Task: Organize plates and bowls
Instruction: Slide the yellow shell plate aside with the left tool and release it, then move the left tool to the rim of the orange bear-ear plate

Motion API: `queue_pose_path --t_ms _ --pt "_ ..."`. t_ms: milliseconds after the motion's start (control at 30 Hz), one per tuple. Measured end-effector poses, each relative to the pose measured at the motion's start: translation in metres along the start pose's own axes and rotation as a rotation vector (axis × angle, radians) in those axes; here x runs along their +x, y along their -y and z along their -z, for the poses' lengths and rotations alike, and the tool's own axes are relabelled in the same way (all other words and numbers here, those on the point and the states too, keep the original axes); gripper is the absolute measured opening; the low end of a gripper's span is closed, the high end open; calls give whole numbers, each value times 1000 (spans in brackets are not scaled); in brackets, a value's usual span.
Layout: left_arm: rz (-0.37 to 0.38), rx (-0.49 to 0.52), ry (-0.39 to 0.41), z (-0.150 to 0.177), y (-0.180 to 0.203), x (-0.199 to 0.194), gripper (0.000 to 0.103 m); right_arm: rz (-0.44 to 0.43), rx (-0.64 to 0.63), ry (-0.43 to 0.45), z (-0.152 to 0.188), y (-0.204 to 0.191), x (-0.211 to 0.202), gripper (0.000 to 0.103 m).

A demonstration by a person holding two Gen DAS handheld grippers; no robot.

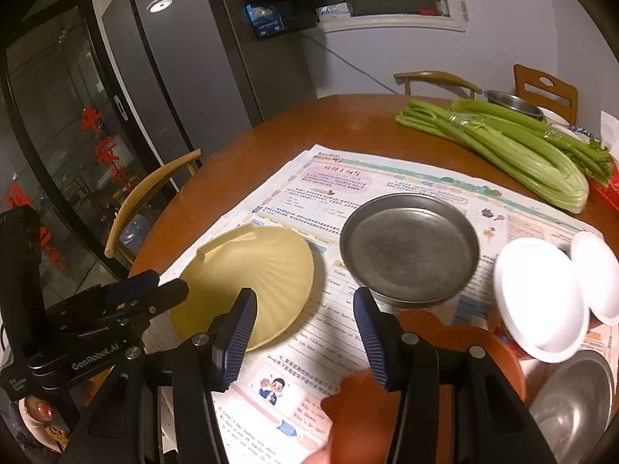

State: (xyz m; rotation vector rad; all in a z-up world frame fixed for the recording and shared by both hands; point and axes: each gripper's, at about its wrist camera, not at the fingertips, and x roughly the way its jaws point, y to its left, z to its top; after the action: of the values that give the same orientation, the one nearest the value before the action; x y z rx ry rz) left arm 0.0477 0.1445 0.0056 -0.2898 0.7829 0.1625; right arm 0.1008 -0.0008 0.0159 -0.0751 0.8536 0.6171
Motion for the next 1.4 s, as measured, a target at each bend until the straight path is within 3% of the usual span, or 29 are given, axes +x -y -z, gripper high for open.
queue_pose_path --t_ms 933,1400 --pt "109 127 5 9 76 -40 55 95 11 159 10 39 -107 52" --pt "159 164 -75 27 103 -28 55 106 31 103 23 62 -111 52"
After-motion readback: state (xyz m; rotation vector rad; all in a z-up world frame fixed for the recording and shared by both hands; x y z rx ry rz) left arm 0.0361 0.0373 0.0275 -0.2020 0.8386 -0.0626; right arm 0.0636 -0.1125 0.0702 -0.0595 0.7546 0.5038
